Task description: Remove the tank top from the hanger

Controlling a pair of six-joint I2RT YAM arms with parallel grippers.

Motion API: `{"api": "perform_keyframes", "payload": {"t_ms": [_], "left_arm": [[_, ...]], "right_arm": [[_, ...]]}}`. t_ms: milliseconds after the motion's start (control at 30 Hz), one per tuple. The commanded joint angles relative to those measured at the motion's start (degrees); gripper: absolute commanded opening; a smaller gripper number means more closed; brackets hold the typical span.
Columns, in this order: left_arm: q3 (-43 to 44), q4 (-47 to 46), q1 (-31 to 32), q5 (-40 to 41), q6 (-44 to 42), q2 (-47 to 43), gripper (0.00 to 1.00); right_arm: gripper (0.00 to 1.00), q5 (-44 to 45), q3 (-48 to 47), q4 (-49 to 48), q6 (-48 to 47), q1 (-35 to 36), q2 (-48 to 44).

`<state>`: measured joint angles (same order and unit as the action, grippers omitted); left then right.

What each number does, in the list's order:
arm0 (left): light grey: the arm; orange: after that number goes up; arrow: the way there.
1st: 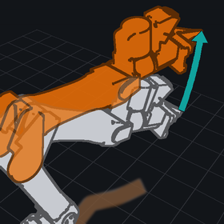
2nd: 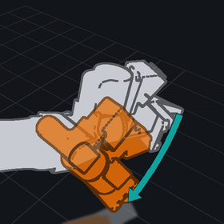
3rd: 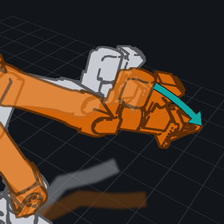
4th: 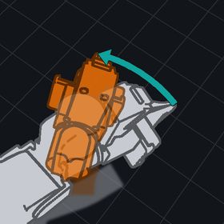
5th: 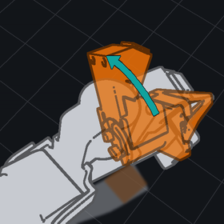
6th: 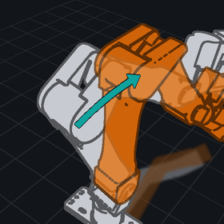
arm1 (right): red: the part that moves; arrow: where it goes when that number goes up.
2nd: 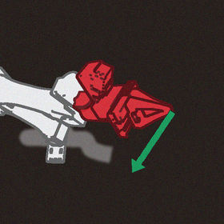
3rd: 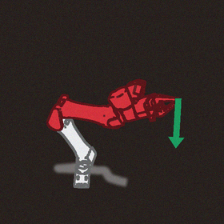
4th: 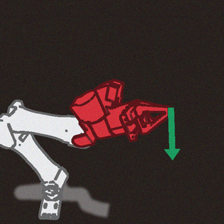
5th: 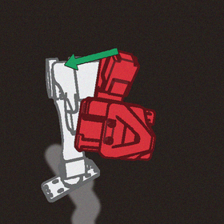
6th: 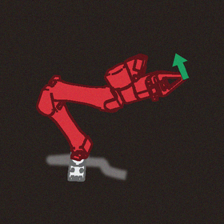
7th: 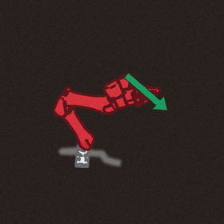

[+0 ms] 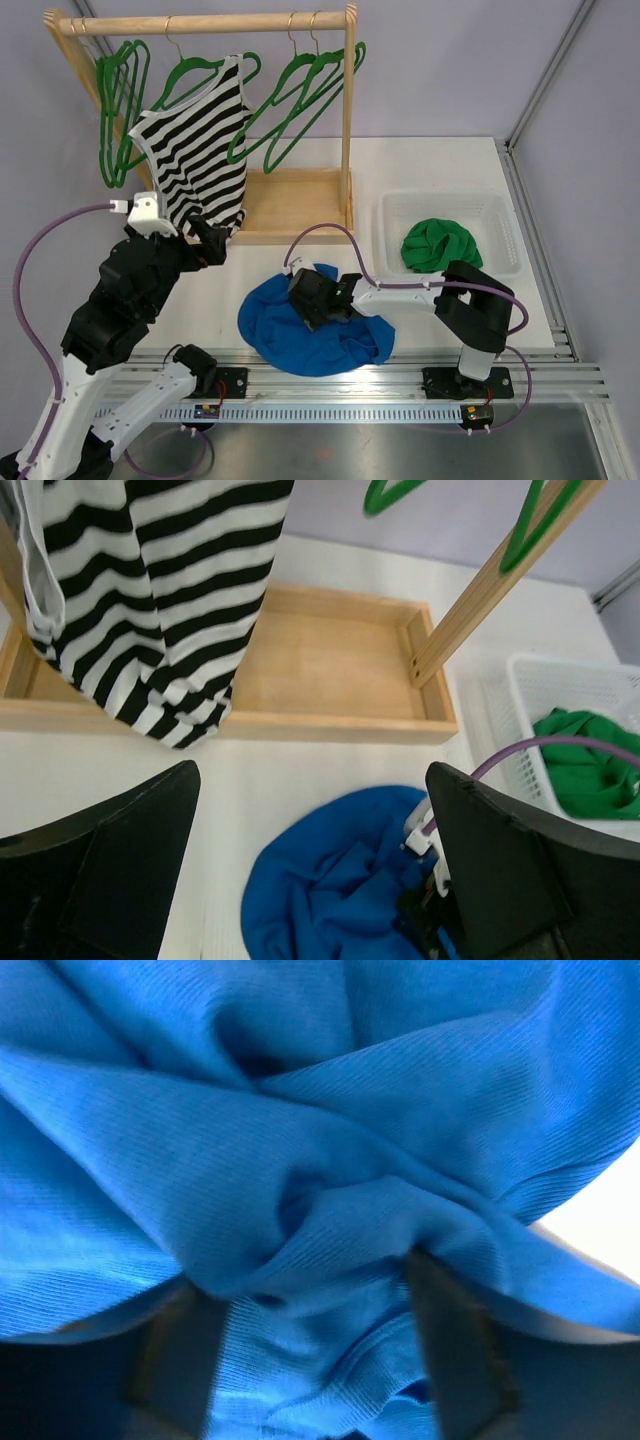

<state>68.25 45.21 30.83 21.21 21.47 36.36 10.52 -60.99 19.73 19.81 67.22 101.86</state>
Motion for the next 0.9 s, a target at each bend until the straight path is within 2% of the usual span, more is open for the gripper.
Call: {"api": "perform_keyframes", "payload": {"t_ms": [0,33,67,100,133,300,433,533,733,867], "left_arm": [[-4.25,1.11,0.02,0.33,1.03,-3.47,0.99],[-5.39,0.85,0.02,-0.64,0.5,-4.18,0.99],[-8.1,0.5,0.11,-2.47,-0.02,-5.15,0.99],[-9.35,-0.29,0.02,-2.93,-0.81,-6.9,0.99],[-11.01,-0.73,0.02,-3.28,-0.99,-7.87,0.99],[-20.42,-3.37,0.02,-0.48,-1.17,-13.23,0.99],[-21.05,-3.9,0.02,-0.73,-0.73,-15.35,0.99],[-21.49,-3.99,0.02,0.23,-0.38,-16.67,0.99],[-21.75,-4.08,0.02,-0.29,-0.2,-16.67,0.99],[-21.84,-4.25,0.11,-0.47,-0.2,-16.58,0.99]], "right_arm": [[0.6,2.04,-1.5,1.1,0.22,1.16,2.81],[0.52,2.39,-1.5,1.02,-0.04,1.33,2.12],[0.28,2.66,-1.15,1.02,-0.12,1.59,1.41],[0.11,2.92,-0.89,0.67,-0.04,1.68,0.54],[0.0,3.53,-0.54,0.58,0.4,1.69,-2.08],[0.0,10.12,-0.35,4.09,0.93,1.6,-13.16],[0.0,17.49,-4.04,10.49,-0.38,1.51,-23.61],[0.0,24.52,-11.66,19.0,-1.88,0.2,-28.1],[0.0,28.24,-24.16,27.29,-6.61,-5.6,-33.91],[0.0,31.48,-34.35,30.97,-11.54,-13.76,-34.89]]}}
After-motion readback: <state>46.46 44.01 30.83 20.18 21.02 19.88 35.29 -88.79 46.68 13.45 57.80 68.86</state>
